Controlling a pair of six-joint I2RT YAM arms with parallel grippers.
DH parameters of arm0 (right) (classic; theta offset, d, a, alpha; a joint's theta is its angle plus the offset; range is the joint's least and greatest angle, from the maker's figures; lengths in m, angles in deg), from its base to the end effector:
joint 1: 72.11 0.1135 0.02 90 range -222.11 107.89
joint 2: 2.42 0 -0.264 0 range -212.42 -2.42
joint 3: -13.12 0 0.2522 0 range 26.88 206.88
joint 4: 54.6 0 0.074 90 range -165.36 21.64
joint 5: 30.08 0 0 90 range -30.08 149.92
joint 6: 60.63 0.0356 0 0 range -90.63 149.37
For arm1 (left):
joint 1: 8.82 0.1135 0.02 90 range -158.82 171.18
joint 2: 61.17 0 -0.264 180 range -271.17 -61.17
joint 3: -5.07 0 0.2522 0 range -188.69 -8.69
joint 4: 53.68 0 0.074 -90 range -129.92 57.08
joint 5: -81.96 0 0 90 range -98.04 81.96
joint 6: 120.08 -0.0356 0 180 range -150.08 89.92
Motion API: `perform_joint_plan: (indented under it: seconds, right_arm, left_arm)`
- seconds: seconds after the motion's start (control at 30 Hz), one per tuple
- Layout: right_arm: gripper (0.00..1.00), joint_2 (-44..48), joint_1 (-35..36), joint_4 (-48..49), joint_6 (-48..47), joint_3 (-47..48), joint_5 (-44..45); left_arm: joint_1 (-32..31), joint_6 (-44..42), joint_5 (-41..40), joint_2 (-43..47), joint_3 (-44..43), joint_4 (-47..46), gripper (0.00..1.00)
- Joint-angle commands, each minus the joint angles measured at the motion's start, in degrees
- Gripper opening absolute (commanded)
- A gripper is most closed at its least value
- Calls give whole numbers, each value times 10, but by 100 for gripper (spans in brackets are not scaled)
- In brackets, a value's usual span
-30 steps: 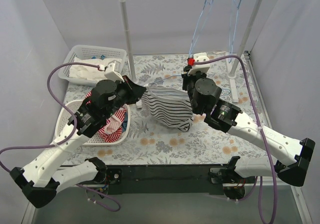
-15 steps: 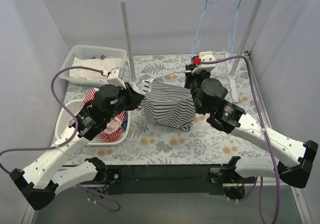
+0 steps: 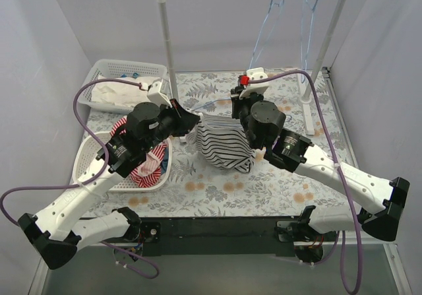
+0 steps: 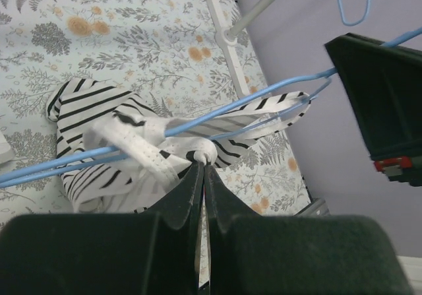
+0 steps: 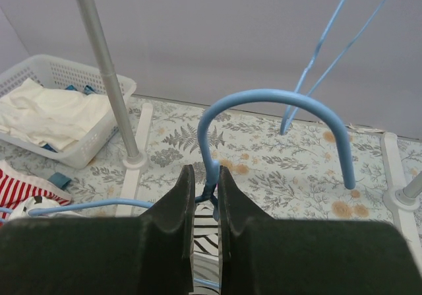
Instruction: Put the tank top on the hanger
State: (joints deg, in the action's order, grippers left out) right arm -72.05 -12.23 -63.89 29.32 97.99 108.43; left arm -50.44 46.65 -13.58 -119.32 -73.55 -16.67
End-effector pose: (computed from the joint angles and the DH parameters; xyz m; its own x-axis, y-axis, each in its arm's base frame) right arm 0.1578 0.2189 0.4374 0.0522 0.0888 -0.9947 -0.1991 0.9770 0.0768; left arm 0.1681 -0.1448 0.3948 -0.6249 -0.7406 -0.2468 -0.0713 0.3689 -0.9267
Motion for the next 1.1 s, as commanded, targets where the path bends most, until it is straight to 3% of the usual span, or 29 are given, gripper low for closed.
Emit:
perform_joint_plan:
  seconds: [0.0,0.07,0.2,0.27,0.43,0.53,0.67,0.87,1.07]
  right_arm:
    - [1,-5,3,4,-15,54,-6]
    - [1,-2,3,5,-26,59,-4]
    - [1,5,3,-5,-64,122,-1]
    - [1,2,3,-29,-83,160,-10]
    - [1,-23,3,-86,-113,313,-73]
    - [1,-33,4,-125,-111,408,-120]
    - [1,-32,4,-137,-111,457,-163]
    - [1,-7,4,-190,-66,405,-190]
    - [1,39,4,-192,-15,206,-190]
  left_arm:
    - [1,-20,-13,4,-57,-24,0]
    - [1,-45,-9,-7,-76,-11,26]
    - [1,-88,5,-14,-140,43,57]
    - [1,-110,-18,-3,-170,44,64]
    - [1,-215,-30,-10,-293,8,66]
    - [1,-255,6,-14,-330,-35,65]
    - [1,-282,46,-4,-342,-91,65]
    - [1,-314,106,4,-366,-66,67]
    - [1,-333,159,30,-356,82,62]
